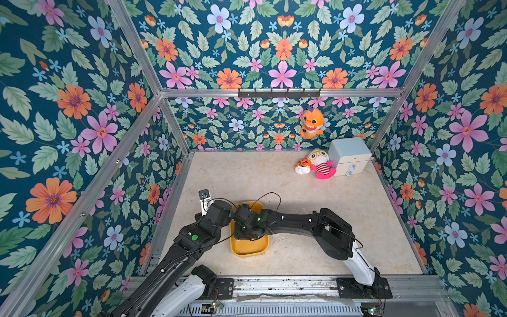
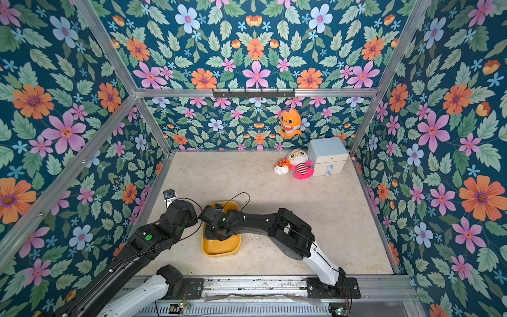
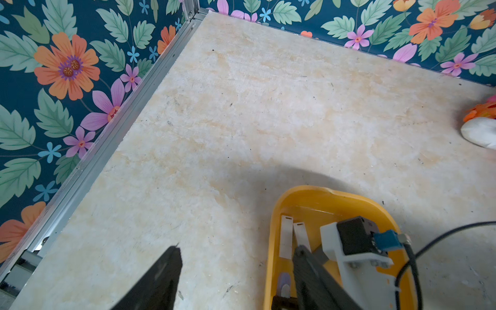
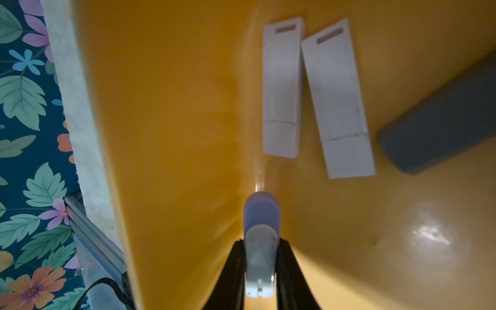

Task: Put the usb flash drive into the storage box
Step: Place the USB flash in the storage box.

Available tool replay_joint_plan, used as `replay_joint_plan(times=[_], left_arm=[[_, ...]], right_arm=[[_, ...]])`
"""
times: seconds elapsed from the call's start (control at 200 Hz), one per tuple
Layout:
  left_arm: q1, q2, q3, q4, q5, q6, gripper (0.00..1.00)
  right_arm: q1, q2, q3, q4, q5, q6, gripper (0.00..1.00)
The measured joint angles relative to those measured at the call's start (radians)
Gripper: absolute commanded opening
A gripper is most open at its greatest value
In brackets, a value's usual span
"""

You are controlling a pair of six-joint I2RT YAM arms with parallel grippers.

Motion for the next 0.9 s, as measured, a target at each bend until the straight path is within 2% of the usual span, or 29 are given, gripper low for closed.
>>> replay_joint_plan(times=[0.195,0.36,0.485,0.595,0.69,0.79,0.9], left_arm=[[0.000,0.008,0.000,0.004,0.006,0.003,0.71],[-0.002,0.017,0.000,0.019,0.025,-0.002,0.71],[-0.002,0.018,-0.001,0.034,0.033,-0.002,0.71],[-0.002,0.024,-0.009,0.054,0.056,0.008,0.70],[-0.003,0.038,-0.017,0.088,0.121,0.050,0.67],[-0.005,0.084,-0.011,0.137,0.225,0.093,0.62],[-0.054,0.182,0.024,0.195,0.323,0.125,0.62]], right_arm=[[0.000,-0.009,-0.034,0.033,-0.014,0.005,0.40],[0.001,-0.057,-0.070,0.044,-0.010,0.006,0.42],[0.003,-0.146,-0.121,0.049,0.009,0.005,0.42],[-0.007,-0.276,-0.208,0.055,0.036,-0.004,0.42],[-0.046,-0.414,-0.332,0.063,0.069,-0.020,0.43],[-0.119,-0.592,-0.510,0.054,0.109,-0.038,0.43],[-0.266,-0.826,-0.735,0.033,0.156,-0.059,0.44]])
